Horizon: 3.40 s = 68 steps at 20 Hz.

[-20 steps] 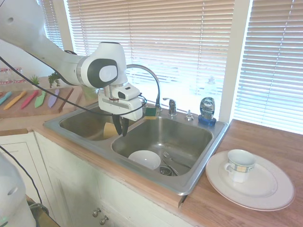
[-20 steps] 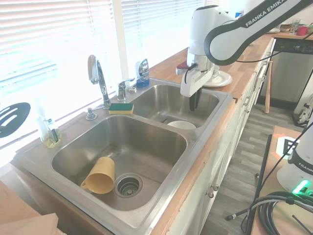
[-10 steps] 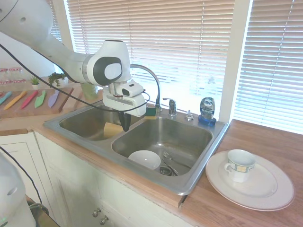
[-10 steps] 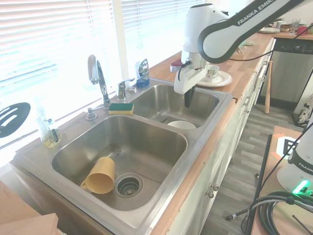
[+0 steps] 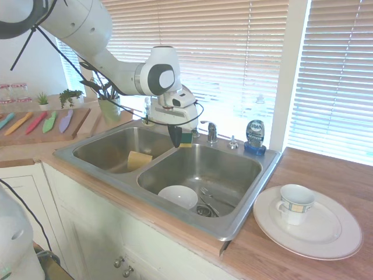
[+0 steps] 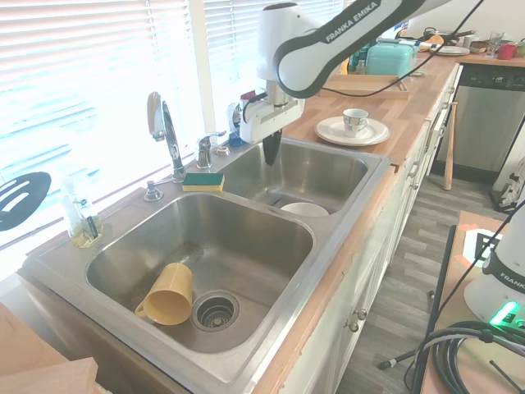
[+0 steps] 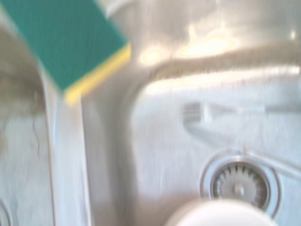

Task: Turn on the faucet

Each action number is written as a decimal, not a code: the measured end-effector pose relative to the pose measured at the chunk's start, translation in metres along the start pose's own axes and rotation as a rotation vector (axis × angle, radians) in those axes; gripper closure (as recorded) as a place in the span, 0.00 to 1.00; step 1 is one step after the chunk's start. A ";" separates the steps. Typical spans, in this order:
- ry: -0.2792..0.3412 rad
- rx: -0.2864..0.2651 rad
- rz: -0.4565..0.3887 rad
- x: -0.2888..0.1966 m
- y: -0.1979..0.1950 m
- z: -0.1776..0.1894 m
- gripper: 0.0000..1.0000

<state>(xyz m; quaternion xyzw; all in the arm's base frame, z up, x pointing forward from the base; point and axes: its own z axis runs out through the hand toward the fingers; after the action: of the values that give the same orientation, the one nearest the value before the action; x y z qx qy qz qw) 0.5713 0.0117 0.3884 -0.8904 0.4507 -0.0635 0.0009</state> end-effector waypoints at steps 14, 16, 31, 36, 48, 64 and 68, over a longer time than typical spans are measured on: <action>0.024 0.014 0.044 0.061 -0.080 -0.012 1.00; 0.026 0.023 0.048 0.064 -0.085 -0.015 1.00; 0.078 0.076 0.084 0.078 -0.097 -0.013 1.00; 0.204 0.213 0.053 0.085 -0.107 -0.018 1.00; 0.292 0.349 0.046 0.085 -0.111 -0.030 1.00; 0.055 0.001 0.052 0.039 -0.061 0.026 1.00; 0.008 -0.064 0.068 0.017 -0.031 0.021 1.00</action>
<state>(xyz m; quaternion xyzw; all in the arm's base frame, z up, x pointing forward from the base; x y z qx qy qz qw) 0.6084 0.0147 0.3710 -0.8738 0.4827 -0.0524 -0.0271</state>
